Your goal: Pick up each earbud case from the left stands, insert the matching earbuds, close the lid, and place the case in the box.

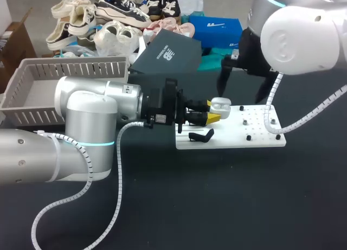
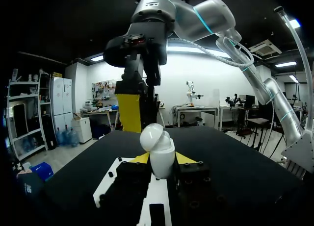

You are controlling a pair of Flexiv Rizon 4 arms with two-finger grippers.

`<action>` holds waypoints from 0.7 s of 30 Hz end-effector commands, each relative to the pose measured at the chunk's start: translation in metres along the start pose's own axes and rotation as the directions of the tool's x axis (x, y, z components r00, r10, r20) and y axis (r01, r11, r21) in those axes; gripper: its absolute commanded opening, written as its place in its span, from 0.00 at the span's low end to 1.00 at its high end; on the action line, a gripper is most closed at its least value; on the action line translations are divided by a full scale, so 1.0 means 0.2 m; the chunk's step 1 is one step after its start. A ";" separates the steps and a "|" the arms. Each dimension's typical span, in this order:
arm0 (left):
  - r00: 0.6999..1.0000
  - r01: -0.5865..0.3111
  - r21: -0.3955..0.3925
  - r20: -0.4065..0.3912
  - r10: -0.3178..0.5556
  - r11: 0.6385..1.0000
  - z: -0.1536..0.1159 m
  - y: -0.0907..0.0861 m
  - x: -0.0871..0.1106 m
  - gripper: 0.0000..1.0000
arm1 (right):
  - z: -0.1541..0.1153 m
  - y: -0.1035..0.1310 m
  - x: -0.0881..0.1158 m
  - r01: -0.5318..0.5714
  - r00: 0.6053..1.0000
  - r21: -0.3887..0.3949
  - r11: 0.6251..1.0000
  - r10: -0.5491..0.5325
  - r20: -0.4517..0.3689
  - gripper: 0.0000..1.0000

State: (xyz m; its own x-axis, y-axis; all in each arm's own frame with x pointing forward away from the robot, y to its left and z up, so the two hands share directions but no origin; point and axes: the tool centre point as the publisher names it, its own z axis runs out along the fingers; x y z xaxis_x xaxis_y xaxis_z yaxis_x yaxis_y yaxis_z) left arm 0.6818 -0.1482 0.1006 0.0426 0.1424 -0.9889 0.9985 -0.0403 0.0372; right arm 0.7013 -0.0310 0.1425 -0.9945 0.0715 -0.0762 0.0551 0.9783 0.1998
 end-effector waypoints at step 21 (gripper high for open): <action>1.000 -0.005 -0.067 -0.027 0.004 0.998 -0.17 -0.02 -0.07 0.00 | -0.22 -0.09 0.05 0.124 0.992 -0.116 0.985 -0.119 0.051 1.00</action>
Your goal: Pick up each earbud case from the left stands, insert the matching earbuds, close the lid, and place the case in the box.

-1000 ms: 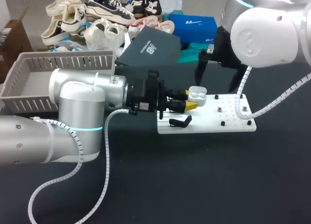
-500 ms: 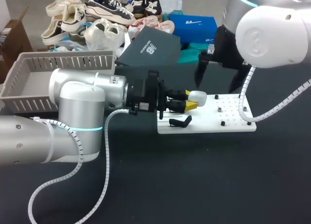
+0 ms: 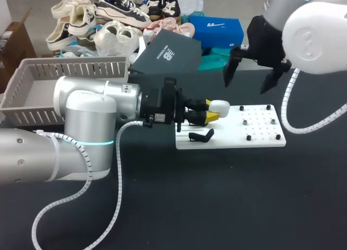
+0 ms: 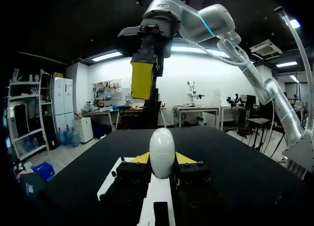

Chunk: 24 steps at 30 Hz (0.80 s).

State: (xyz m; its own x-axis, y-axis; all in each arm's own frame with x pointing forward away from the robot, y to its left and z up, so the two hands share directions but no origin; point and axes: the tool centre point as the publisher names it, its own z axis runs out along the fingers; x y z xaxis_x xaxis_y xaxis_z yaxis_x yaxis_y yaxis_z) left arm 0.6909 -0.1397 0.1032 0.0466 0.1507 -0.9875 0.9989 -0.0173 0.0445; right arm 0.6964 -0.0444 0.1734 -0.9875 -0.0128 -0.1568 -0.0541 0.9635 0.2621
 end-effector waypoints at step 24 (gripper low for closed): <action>0.978 0.104 -0.595 -0.084 -0.190 0.797 -0.82 -0.11 -0.03 0.00 | -0.09 -0.06 0.05 0.020 0.998 -0.084 0.996 -0.025 -0.054 1.00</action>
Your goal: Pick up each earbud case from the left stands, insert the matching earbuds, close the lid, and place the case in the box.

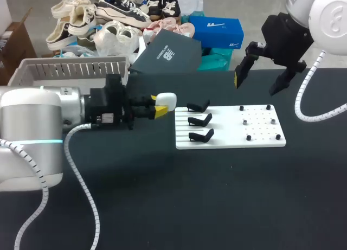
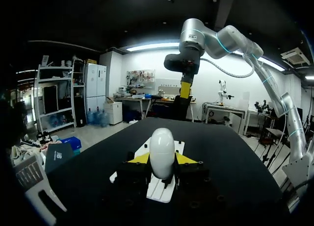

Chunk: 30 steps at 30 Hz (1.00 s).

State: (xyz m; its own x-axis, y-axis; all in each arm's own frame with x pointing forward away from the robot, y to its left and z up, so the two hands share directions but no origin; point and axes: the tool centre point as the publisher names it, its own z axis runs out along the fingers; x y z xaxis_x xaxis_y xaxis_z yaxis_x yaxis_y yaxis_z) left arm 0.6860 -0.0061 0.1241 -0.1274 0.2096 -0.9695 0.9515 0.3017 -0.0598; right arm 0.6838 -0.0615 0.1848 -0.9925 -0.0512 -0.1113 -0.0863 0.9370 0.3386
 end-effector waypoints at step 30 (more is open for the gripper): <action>0.964 0.055 -0.737 -0.137 -0.229 0.674 -0.60 0.54 0.03 0.00 | 0.00 0.00 0.00 0.000 1.000 0.000 1.000 0.000 0.000 1.00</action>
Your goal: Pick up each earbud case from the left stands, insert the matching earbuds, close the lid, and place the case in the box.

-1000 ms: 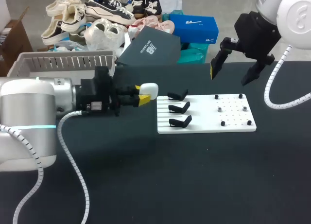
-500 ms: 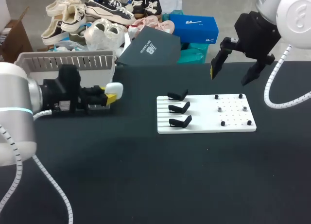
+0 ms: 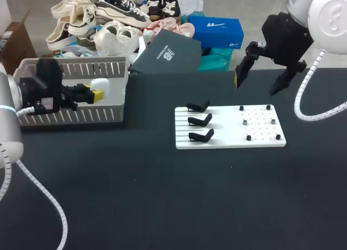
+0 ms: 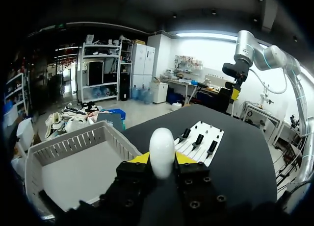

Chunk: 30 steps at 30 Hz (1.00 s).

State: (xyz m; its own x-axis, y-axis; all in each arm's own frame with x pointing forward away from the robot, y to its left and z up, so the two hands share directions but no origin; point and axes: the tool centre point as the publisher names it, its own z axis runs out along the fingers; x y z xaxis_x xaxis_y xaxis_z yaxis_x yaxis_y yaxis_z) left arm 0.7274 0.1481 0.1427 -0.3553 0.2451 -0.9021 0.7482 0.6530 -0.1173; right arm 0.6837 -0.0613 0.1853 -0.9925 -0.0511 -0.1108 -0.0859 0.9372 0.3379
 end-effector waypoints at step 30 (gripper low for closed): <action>0.995 0.007 -0.316 -0.088 -0.036 0.949 0.21 0.28 0.02 1.00 | 0.00 0.00 0.00 0.000 1.000 0.000 1.000 0.000 0.001 1.00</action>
State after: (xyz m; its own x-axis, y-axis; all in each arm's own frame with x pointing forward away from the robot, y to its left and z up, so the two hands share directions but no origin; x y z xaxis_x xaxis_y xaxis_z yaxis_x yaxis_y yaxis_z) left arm 0.8177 0.1559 0.1059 -0.4975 0.3190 -0.8067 0.5227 0.8524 0.0147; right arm 0.6838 -0.0612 0.1854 -0.9925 -0.0509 -0.1108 -0.0858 0.9374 0.3376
